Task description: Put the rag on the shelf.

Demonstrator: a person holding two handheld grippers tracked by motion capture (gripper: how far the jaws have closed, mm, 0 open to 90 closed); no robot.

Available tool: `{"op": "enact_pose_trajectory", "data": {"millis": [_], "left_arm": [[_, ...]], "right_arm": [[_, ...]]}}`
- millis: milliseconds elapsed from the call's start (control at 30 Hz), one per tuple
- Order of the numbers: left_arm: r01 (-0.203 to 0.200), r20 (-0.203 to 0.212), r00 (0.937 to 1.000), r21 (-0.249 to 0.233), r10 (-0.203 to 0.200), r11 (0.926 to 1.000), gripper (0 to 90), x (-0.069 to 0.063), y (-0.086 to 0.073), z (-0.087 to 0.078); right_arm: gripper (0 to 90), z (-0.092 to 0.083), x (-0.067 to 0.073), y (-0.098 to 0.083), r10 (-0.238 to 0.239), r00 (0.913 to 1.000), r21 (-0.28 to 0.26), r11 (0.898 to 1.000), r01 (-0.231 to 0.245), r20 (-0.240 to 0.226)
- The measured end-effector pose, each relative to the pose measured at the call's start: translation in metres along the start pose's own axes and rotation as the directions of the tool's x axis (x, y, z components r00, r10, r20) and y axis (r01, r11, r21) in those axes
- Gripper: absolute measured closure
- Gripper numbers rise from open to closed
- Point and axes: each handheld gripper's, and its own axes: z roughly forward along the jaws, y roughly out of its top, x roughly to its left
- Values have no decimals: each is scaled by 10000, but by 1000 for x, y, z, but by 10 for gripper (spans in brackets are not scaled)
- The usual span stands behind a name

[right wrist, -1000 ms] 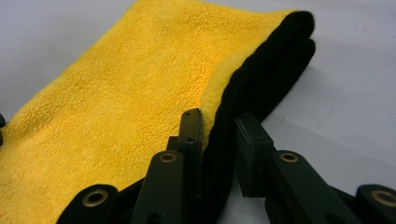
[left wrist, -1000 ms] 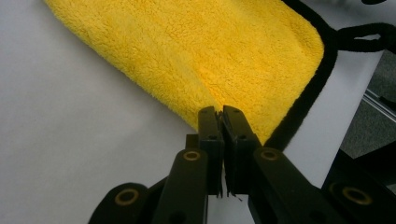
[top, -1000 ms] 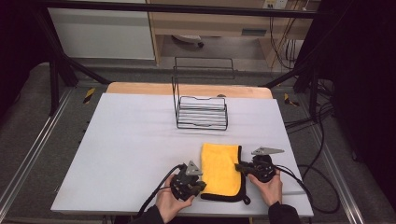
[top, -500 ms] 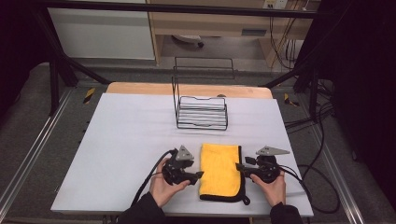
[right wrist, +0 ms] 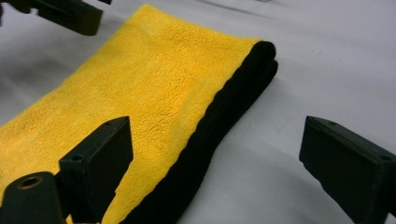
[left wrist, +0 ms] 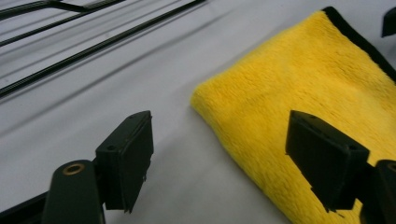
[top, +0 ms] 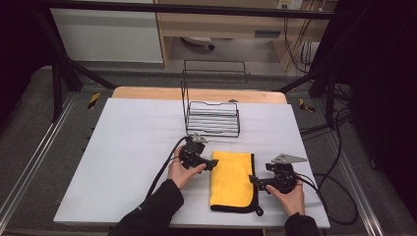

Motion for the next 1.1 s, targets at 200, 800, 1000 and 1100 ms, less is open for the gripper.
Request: {"op": "enact_pose_trajectory", "data": {"millis": [200,800,1000,1100], "left_arm": [[253,19,9997,121,-253,9996,421,5,1,16],[723,736,9945,271,-741,9970,769,2,3,24],[353,580,9977,208,-364,9992,791,-1,2,25],[228,409,9989,210,-236,9995,792,-4,1,25]], "right_arm": [[80,0,-1,0,-107,9999,-69,9999,107,65],[123,5,-7,8,31,9989,-199,9998,-22,465],[208,20,-14,23,336,9970,-146,9994,-327,701],[306,30,-17,28,364,9964,-80,9993,-359,762]]}}
